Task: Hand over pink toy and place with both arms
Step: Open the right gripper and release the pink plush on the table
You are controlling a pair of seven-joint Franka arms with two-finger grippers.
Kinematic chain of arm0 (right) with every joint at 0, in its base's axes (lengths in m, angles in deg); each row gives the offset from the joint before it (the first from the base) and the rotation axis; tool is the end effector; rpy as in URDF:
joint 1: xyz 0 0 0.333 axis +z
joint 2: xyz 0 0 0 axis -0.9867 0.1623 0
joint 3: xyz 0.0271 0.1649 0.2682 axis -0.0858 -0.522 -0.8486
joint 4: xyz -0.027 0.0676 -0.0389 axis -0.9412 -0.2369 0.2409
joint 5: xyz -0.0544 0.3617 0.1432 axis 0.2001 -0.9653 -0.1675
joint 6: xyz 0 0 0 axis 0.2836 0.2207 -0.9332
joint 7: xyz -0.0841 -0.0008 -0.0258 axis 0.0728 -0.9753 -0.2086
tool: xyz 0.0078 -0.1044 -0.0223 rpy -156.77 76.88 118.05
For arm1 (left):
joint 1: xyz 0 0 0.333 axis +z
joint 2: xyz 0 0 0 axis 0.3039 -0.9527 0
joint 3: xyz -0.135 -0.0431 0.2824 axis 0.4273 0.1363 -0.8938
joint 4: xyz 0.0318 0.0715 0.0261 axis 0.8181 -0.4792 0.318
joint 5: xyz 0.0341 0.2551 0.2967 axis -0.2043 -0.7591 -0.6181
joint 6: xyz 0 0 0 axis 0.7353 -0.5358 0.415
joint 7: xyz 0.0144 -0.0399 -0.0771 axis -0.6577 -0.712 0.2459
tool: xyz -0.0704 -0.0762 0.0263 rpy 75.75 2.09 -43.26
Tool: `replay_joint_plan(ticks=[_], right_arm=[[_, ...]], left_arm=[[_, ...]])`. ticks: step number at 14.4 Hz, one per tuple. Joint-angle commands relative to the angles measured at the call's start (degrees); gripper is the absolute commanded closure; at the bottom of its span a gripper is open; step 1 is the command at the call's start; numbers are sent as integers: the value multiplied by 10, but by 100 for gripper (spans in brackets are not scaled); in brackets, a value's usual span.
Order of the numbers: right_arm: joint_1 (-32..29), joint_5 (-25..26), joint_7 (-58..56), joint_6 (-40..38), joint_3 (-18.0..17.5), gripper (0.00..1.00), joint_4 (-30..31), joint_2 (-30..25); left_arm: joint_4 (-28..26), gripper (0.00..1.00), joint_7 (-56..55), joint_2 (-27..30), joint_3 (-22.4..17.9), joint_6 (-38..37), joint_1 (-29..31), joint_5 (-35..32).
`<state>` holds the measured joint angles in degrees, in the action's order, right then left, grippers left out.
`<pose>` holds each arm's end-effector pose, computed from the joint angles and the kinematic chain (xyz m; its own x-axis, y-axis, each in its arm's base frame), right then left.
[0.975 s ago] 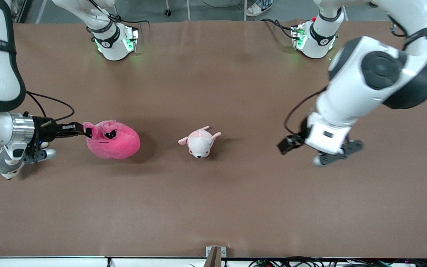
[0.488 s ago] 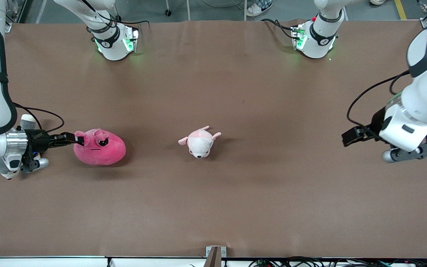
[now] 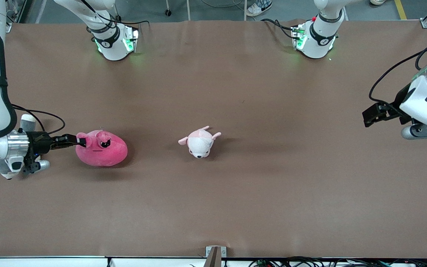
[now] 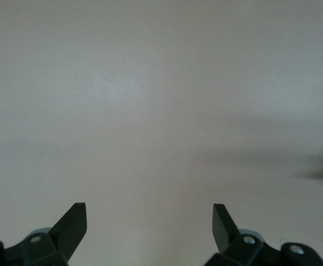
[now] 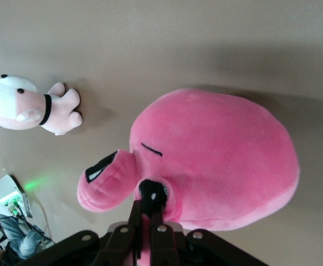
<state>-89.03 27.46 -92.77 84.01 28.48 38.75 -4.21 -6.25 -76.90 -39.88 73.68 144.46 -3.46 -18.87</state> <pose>0.6373 -0.0553 0.3469 0.9563 0.2013 -0.2122 0.0444 -0.8170 -0.5749 0.6051 -0.0924 0.6200 0.9997 0.0244 0.0073 0.0249 -0.9964 -0.0805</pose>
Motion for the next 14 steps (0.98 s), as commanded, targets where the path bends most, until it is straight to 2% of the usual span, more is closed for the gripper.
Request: replay_joint_plan(ticks=[1, 4, 5, 9, 11, 12, 13, 14], right_arm=[[-12, -12, -5, -9, -9, 99, -7, 14], [-18, -35, -5, -14, -9, 99, -7, 23], [-19, -35, -5, -14, -9, 99, -7, 27], [-24, -36, -18, -11, -9, 99, -7, 40], [-23, -34, -28, -7, -8, 95, -7, 50], [-23, -32, -25, -6, -8, 65, -12, 56], [-24, -31, -23, 0, -8, 19, -21, 59], [-26, -32, -22, 3, -8, 0, -30, 59]], left_arm=[[-50, 0, 33, 57, -91, -10, -56, 53], [-96, 0, 51, 108, -200, -8, -134, 90], [-114, 0, 67, 124, -216, -7, -148, 91], [-167, 0, 83, 172, -225, -4, -151, 98], [-172, 0, 83, 183, -221, -5, -152, 100], [-172, 0, 83, 183, -219, -6, -152, 100], [-172, 0, 83, 184, -218, -6, -151, 100], [-172, 0, 83, 184, -212, -6, -151, 100]])
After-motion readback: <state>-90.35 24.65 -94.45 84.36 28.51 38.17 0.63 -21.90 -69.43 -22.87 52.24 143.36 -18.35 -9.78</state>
